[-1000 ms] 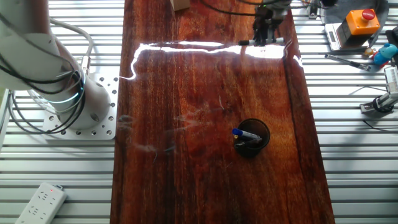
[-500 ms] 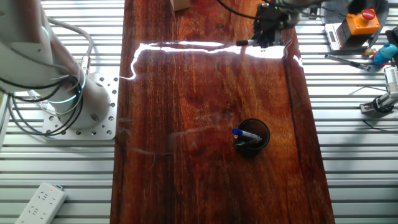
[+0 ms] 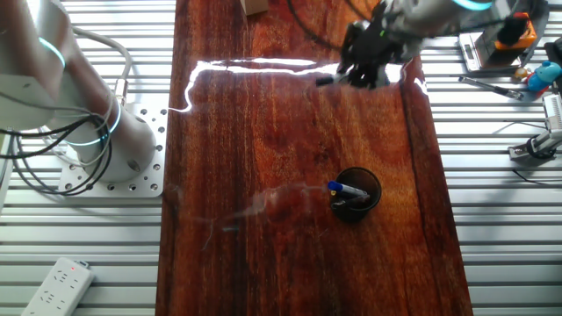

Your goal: Put the pen into the pen holder

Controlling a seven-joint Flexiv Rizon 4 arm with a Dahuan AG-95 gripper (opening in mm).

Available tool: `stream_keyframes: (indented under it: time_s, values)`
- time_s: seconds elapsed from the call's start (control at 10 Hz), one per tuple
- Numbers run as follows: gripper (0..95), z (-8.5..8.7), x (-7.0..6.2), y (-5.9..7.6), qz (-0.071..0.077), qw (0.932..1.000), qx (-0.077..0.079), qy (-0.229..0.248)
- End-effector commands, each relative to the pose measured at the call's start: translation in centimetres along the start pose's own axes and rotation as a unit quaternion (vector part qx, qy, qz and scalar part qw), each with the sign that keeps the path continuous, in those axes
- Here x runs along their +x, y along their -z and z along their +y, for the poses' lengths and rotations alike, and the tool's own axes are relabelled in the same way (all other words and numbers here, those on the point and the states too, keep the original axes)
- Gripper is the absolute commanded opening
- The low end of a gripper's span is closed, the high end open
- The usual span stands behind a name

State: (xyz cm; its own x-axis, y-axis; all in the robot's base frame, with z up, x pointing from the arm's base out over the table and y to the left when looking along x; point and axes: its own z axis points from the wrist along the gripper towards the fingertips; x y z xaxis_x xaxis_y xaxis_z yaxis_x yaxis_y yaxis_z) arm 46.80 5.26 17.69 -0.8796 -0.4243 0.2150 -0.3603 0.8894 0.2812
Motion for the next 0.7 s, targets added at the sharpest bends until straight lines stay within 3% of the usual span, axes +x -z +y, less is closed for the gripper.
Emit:
stream_keyframes:
  time_s: [0.1, 0.2, 0.7]
  values:
    - [0.0, -1.79, 1.22, -0.34, -0.001, 0.9999, 0.0, 0.014]
    - [0.0, -2.63, 1.47, -0.34, 0.0, 0.9998, 0.001, 0.017]
    - [0.0, -2.71, 1.42, -0.44, 0.0, 1.0, 0.005, 0.004]
